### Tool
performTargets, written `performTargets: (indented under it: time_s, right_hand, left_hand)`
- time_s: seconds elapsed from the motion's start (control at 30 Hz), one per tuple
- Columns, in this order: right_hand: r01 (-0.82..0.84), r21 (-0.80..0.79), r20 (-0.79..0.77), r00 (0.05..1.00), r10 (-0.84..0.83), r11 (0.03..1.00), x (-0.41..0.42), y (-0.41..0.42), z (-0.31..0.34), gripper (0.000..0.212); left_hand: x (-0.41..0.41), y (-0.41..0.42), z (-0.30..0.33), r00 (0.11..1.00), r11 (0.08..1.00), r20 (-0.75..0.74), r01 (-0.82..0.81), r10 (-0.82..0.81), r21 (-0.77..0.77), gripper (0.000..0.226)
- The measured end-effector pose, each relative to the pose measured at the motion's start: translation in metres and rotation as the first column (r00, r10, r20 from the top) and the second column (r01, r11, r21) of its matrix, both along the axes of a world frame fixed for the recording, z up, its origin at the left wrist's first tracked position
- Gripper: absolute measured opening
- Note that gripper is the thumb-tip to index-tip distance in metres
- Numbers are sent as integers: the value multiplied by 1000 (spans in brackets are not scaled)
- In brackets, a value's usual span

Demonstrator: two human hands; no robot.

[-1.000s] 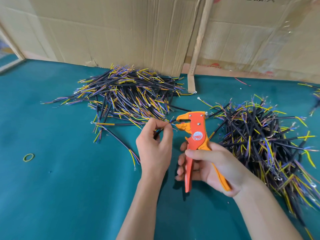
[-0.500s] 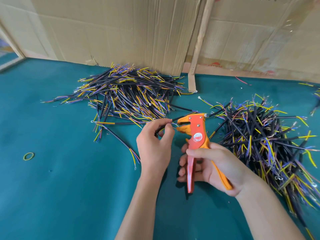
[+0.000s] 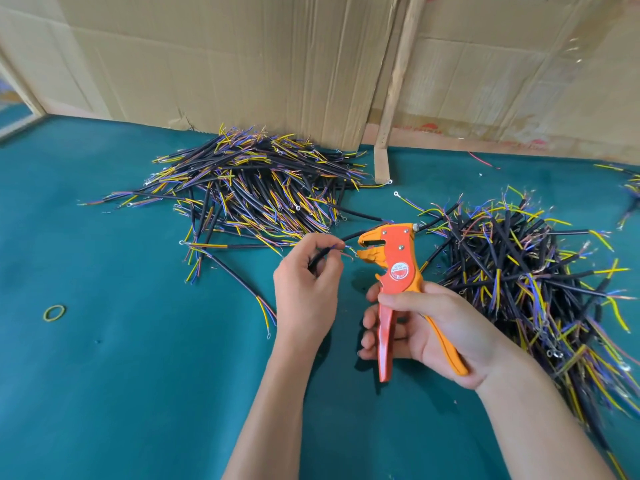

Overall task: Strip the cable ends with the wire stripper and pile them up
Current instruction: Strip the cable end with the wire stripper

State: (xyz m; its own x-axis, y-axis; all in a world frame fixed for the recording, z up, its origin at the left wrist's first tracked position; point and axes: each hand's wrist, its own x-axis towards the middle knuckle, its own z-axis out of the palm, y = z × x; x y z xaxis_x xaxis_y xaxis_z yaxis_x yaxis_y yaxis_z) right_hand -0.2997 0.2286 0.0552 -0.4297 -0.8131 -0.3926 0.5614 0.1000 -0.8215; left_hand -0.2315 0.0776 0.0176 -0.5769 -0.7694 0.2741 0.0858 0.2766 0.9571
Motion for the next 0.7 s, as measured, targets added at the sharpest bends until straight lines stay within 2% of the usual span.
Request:
performTargets:
  time_s: [0.27,0.4,0.7]
  right_hand:
    - [-22,-3,-11,1000,22,1000,0,1,0,42]
    - [-28,-17,7,1000,28,999,-2,3,-1,52]
    - [-93,-37,-9,996,93,995,-7,11,-1,38]
  left_hand:
    - [0,6,1,997,999,62,-32,34,-36,28]
    - [2,8,2,996,996,83,-36,42,-78,17]
    - [1,13,3,993,989,119,-1,18,-145,9]
